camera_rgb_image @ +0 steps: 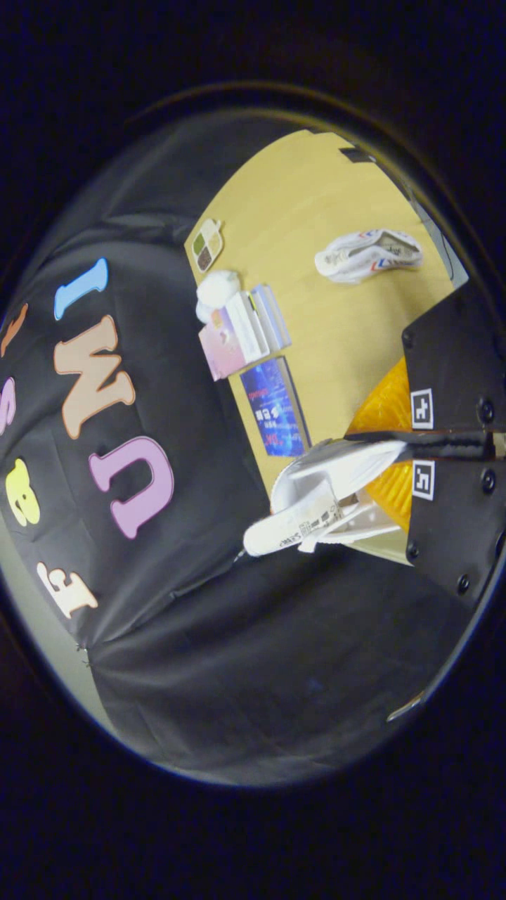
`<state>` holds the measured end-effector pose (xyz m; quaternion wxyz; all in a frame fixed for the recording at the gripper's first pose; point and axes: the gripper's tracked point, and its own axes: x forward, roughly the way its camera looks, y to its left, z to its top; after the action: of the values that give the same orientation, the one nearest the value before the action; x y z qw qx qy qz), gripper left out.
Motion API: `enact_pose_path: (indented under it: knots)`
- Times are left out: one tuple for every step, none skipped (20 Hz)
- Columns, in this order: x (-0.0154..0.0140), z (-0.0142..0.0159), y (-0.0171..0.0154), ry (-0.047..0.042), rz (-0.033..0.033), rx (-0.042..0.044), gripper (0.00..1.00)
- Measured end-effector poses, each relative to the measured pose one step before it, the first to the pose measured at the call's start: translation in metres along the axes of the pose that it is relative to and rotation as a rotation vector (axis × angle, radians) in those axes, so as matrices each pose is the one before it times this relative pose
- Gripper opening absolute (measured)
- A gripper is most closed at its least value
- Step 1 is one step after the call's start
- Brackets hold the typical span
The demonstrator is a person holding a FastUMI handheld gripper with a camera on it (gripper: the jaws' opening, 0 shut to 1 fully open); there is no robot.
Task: Open the storage box then place both shoes into the box .Put the left shoe in first, then the right shoe, with the right side of both shoes facing outward in a uniform manner.
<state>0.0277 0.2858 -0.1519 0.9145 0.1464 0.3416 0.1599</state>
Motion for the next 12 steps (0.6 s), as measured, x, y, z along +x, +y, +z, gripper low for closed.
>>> enact_pose_path:
  knots:
    - [0.00605,-0.00550,0.01426,0.01328,0.02145,0.02289,0.02]
    - [0.00830,-0.00760,0.01179,0.01858,0.01496,0.02011,0.02]
    - [0.01028,-0.01065,0.01001,0.02163,0.00744,0.02194,0.02]
    - [0.01165,-0.01051,0.00929,0.02099,0.00298,0.01514,0.02]
    - [0.01496,-0.01051,0.00784,0.01891,-0.00227,0.00724,0.02]
    - [0.01126,-0.00816,0.00523,0.01403,-0.01018,0.00091,0.02]
    - [0.00919,-0.01122,0.00640,0.01855,-0.01471,0.00236,0.02]
    - [0.01010,-0.00899,0.00500,0.01418,-0.01272,0.00066,0.03]
    - [0.00995,-0.00948,0.00455,0.01405,-0.01042,0.00367,0.03]
    - [0.01056,-0.00874,0.00262,0.01750,-0.01169,0.00226,0.03]
    - [0.00856,-0.00908,0.00098,0.01866,-0.01355,0.00255,0.03]
    - [0.00701,-0.00561,-0.00030,0.01153,-0.01684,0.00006,0.03]
